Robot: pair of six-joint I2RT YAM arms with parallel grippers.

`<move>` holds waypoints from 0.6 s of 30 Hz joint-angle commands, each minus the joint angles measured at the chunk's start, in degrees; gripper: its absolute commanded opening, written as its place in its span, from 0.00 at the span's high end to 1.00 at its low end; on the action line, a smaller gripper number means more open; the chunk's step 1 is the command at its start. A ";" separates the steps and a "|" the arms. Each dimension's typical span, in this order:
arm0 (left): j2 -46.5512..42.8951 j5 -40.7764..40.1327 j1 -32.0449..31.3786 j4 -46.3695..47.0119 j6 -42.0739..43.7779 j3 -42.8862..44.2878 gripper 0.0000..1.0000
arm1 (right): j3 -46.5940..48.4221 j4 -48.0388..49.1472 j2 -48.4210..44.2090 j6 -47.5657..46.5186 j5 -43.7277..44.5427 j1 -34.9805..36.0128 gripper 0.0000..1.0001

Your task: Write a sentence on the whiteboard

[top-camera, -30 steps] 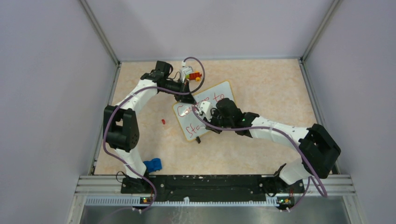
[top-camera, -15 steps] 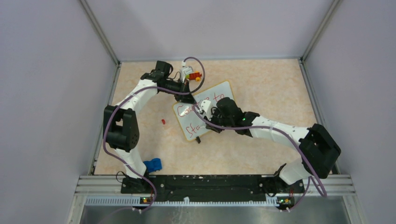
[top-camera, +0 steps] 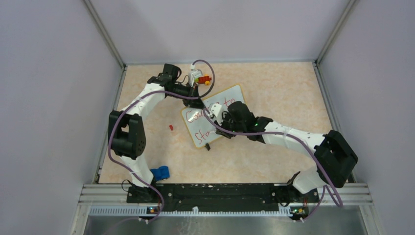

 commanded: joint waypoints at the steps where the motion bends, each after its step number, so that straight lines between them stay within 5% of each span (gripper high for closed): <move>1: 1.39 -2.24 -1.43 -5.61 2.46 -0.48 1.00 | 0.58 2.83 -1.75 -0.77 1.05 -0.95 1.00; 18: 1.47 -2.32 -1.43 -5.52 2.50 -0.64 1.00 | -1.41 0.55 -1.78 -2.93 -0.30 -0.95 1.00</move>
